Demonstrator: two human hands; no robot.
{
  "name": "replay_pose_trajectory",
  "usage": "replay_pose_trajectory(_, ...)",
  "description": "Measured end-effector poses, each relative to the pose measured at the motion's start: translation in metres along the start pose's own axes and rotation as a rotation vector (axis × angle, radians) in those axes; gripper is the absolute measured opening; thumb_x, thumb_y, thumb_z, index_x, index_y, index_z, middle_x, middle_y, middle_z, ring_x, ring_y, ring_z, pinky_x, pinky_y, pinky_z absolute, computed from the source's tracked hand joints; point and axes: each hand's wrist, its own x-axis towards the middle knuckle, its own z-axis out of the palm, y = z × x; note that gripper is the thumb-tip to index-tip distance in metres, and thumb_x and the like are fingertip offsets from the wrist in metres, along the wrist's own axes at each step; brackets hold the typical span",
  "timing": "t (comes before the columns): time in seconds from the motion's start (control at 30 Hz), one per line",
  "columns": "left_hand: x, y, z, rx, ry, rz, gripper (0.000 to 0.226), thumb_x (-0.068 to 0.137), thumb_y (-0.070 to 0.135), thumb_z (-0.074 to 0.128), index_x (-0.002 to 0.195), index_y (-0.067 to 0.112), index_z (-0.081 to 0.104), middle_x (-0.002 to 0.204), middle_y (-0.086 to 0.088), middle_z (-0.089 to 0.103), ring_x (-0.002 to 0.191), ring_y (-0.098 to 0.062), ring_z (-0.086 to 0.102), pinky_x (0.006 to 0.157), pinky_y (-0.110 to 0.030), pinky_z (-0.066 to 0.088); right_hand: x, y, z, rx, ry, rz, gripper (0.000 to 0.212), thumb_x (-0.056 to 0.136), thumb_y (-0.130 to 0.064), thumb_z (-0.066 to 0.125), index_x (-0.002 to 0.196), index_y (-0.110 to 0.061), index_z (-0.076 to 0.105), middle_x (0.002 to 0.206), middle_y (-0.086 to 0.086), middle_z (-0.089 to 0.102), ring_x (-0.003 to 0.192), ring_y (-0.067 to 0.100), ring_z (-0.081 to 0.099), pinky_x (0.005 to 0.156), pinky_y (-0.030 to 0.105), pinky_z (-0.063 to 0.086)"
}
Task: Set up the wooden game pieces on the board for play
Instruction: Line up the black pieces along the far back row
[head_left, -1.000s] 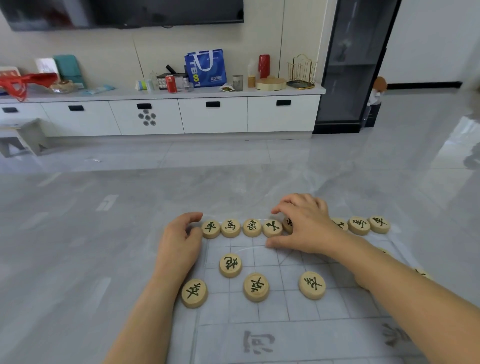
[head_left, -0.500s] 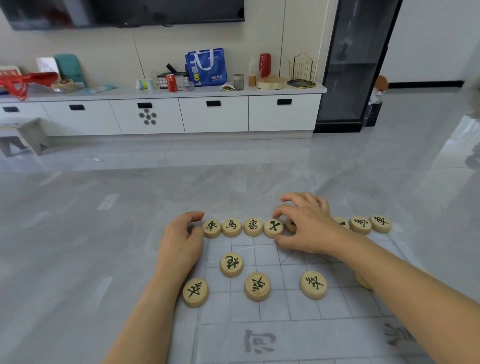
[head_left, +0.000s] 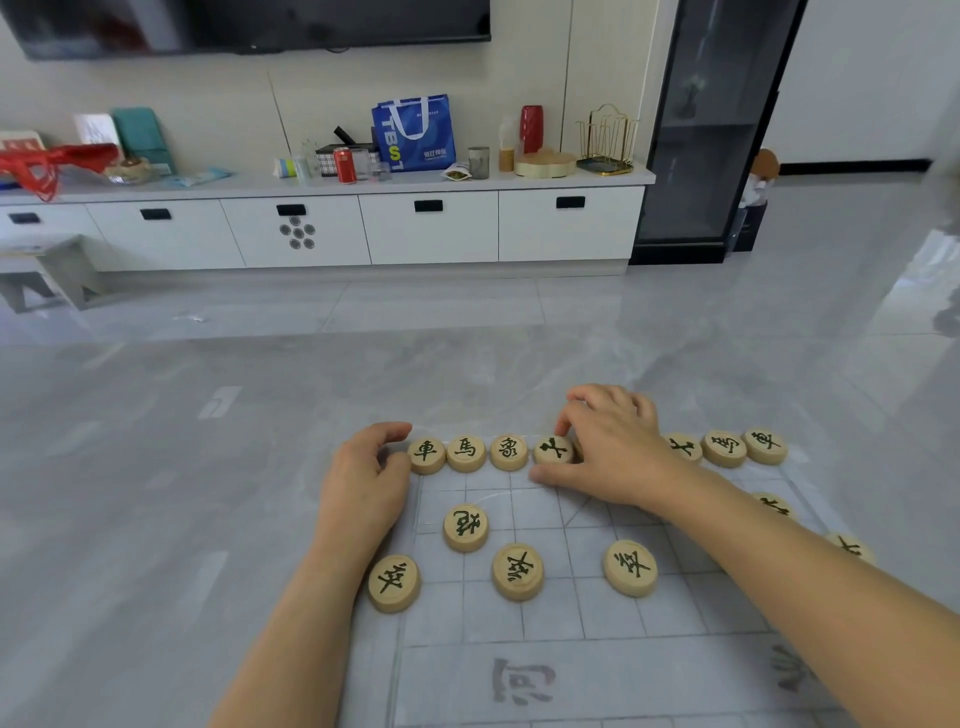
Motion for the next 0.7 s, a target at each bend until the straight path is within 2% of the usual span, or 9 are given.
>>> replay_pose_trajectory(0.07, -0.0006, 0.0006, 0.0000, -0.005, 0.000, 0.001, 0.039, 0.086, 0.005, 0.048, 0.120, 0.019, 0.060, 0.109, 0.007, 0.059, 0.096, -0.011, 0.052, 0.079, -0.026, 0.037, 0.0011, 0.0002, 0.0004, 0.031, -0.023, 0.001, 0.043, 0.075, -0.058, 0.058, 0.111, -0.034, 0.054, 0.138, -0.006, 0.033, 0.131, 0.017, 0.022, 0.105, 0.038, 0.014)
replay_pose_trajectory(0.13, -0.0005, 0.0007, 0.0001, -0.005, 0.002, 0.005, 0.039, 0.086, 0.005, 0.047, 0.120, 0.019, 0.060, 0.109, 0.007, 0.059, 0.096, -0.010, 0.052, 0.079, -0.025, 0.037, 0.0010, 0.0019, -0.0003, 0.068, -0.053, 0.002, 0.049, 0.075, -0.050, 0.060, 0.121, -0.038, 0.050, 0.140, -0.007, 0.031, 0.133, 0.017, 0.021, 0.106, 0.039, 0.013)
replay_pose_trajectory(0.17, -0.0006, 0.0008, 0.0000, -0.003, 0.003, 0.007, 0.039, 0.086, 0.004, 0.047, 0.120, 0.019, 0.060, 0.108, 0.007, 0.059, 0.096, -0.010, 0.052, 0.078, -0.025, 0.037, 0.0009, 0.0030, -0.0010, 0.069, -0.053, 0.018, 0.054, 0.072, -0.053, 0.062, 0.122, -0.037, 0.048, 0.137, -0.008, 0.032, 0.131, 0.016, 0.022, 0.105, 0.038, 0.015)
replay_pose_trajectory(0.27, -0.0011, 0.0017, -0.0005, -0.001, 0.001, 0.009, 0.039, 0.086, 0.004, 0.047, 0.120, 0.018, 0.060, 0.107, 0.008, 0.058, 0.095, -0.010, 0.052, 0.078, -0.026, 0.038, 0.0005, 0.0044, -0.0030, 0.040, 0.000, 0.062, 0.055, 0.064, -0.070, 0.062, 0.104, -0.033, 0.052, 0.122, -0.011, 0.039, 0.122, 0.015, 0.030, 0.098, 0.034, 0.020)
replay_pose_trajectory(0.33, -0.0012, 0.0021, -0.0010, 0.002, -0.002, 0.007, 0.039, 0.086, 0.004, 0.047, 0.120, 0.019, 0.060, 0.108, 0.007, 0.058, 0.095, -0.011, 0.052, 0.079, -0.027, 0.038, 0.0009, 0.0039, -0.0025, 0.052, 0.007, 0.047, 0.045, 0.067, -0.067, 0.062, 0.098, -0.035, 0.054, 0.120, -0.012, 0.040, 0.119, 0.014, 0.031, 0.092, 0.031, 0.019)
replay_pose_trajectory(0.4, -0.0013, 0.0021, -0.0012, 0.006, -0.007, 0.004, 0.040, 0.086, 0.004, 0.047, 0.121, 0.019, 0.060, 0.107, 0.008, 0.058, 0.095, -0.011, 0.052, 0.079, -0.027, 0.039, 0.0012, 0.0043, -0.0019, 0.092, -0.006, 0.030, 0.038, 0.070, -0.060, 0.063, 0.100, -0.038, 0.055, 0.121, -0.012, 0.040, 0.120, 0.014, 0.031, 0.089, 0.030, 0.017)
replay_pose_trajectory(0.53, -0.0012, 0.0018, -0.0010, 0.007, -0.003, 0.010, 0.040, 0.086, 0.004, 0.047, 0.121, 0.019, 0.060, 0.107, 0.008, 0.058, 0.096, -0.009, 0.051, 0.080, -0.026, 0.038, 0.0012, 0.0057, -0.0004, 0.087, -0.015, 0.037, 0.042, 0.067, -0.064, 0.063, 0.100, -0.039, 0.055, 0.120, -0.014, 0.041, 0.118, 0.012, 0.031, 0.088, 0.029, 0.018)
replay_pose_trajectory(0.7, -0.0006, 0.0003, -0.0006, -0.007, -0.006, 0.013, 0.039, 0.086, 0.005, 0.047, 0.120, 0.019, 0.060, 0.107, 0.007, 0.060, 0.095, -0.009, 0.053, 0.069, -0.019, 0.037, 0.0011, 0.0054, -0.0005, 0.128, -0.020, 0.015, 0.030, 0.075, -0.053, 0.062, 0.101, -0.040, 0.056, 0.125, -0.014, 0.041, 0.122, 0.013, 0.029, 0.093, 0.031, 0.017)
